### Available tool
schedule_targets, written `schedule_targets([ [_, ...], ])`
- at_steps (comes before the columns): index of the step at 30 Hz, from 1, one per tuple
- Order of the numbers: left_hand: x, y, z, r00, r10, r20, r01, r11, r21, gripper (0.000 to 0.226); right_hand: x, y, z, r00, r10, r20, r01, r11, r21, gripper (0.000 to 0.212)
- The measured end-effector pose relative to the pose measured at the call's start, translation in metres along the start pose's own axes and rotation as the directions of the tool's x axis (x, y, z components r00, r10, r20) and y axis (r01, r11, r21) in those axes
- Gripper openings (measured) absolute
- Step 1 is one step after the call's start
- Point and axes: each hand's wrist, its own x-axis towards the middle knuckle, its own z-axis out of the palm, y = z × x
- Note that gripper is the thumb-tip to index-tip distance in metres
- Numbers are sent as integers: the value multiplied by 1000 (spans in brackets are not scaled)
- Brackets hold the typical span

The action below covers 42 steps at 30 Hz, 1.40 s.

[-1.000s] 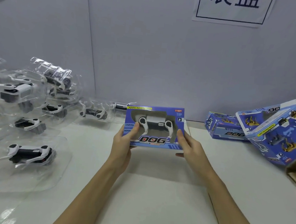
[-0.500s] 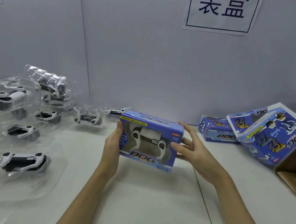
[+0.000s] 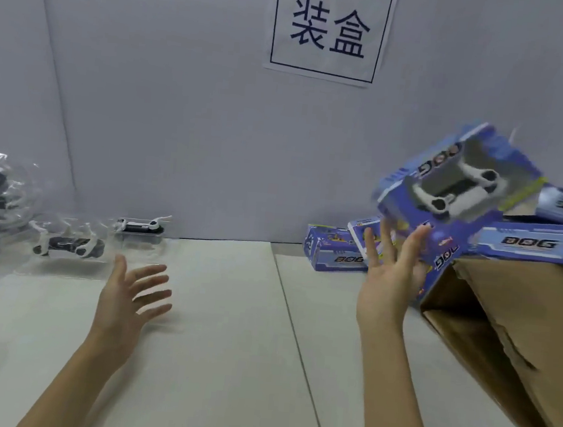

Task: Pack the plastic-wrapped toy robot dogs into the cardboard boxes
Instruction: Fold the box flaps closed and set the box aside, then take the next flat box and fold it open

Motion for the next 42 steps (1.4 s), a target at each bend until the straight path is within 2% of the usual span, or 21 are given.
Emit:
schedule_targets([
  [2, -1, 0, 2, 999, -3, 33, 3, 1000, 18, 71, 7, 0, -6, 998, -47, -32, 42, 987, -155, 80],
  [4, -1, -1, 4, 998, -13, 55, 11, 999, 32, 71, 14, 9, -13, 997, -37, -64, 8, 916, -402, 70],
  [5, -1, -1, 4, 998, -18, 60, 15, 999, 38, 72, 17, 15, -16, 995, -68, -75, 14, 826, -563, 64],
  [6, -1, -2, 4, 998, -21, 63, 18, 999, 42, 72, 22, 22, -19, 991, -116, -61, 32, 666, -745, 63],
  [8, -1, -2, 3, 997, -26, 67, 23, 999, 43, 72, 35, 37, -20, 988, -152, 18, 47, 185, -982, 73],
  [9, -1, -2, 3, 997, -26, 70, 23, 999, 43, 72, 42, 42, -19, 992, -119, 30, 28, -21, -999, 80],
  [11, -4, 0, 5, 997, -28, 73, 24, 998, 50, 71, 62, 49, -20, 999, -7, -32, -33, -289, -957, 91],
  [14, -6, 2, 8, 998, -26, 66, 22, 998, 53, 70, 84, 55, -34, 981, 104, -161, -88, -504, -859, 93],
  [16, -5, 2, 9, 997, -28, 68, 25, 998, 49, 70, 84, 63, -44, 987, 104, -127, -39, -602, -797, 90],
  [19, -3, 1, 13, 997, -34, 67, 30, 998, 62, 70, 65, 79, -41, 997, 75, -37, 17, -611, -792, 73],
  [21, -4, 0, 15, 997, -40, 62, 36, 997, 70, 69, 38, 96, -29, 988, 152, -2, 73, -488, -870, 79],
  [23, -4, 0, 14, 997, -40, 66, 35, 997, 74, 70, 2, 116, -14, 950, 305, 71, 175, -331, -927, 90],
  [25, -5, -1, 11, 997, -39, 68, 34, 997, 72, 70, -21, 131, 0, 913, 349, 210, 310, -262, -914, 88],
  [27, -5, -1, 6, 998, -31, 62, 27, 998, 65, 70, -18, 131, 11, 921, 235, 310, 375, -321, -870, 85],
  [30, -5, 1, 5, 999, -21, 47, 20, 999, 35, 68, 17, 106, 11, 945, 14, 328, 299, -450, -842, 81],
  [32, -5, 1, 9, 999, -21, 47, 19, 1000, 24, 67, 42, 91, 1, 919, -98, 383, 294, -479, -827, 73],
  [34, -4, 1, 13, 998, -24, 52, 23, 999, 24, 67, 61, 78, -6, 874, -185, 450, 336, -439, -833, 69],
  [36, -3, 0, 15, 998, -27, 56, 25, 999, 24, 68, 72, 65, -4, 845, -267, 464, 367, -342, -865, 71],
  [38, -2, 0, 16, 998, -31, 60, 30, 999, 19, 68, 84, 56, -2, 864, -311, 397, 312, -289, -905, 80],
  [40, -3, 0, 16, 998, -30, 64, 29, 999, 18, 68, 94, 52, -5, 906, -299, 300, 206, -309, -929, 82],
  [42, -5, 0, 15, 997, -31, 71, 30, 999, 16, 68, 95, 54, -10, 934, -241, 264, 166, -361, -918, 64],
])
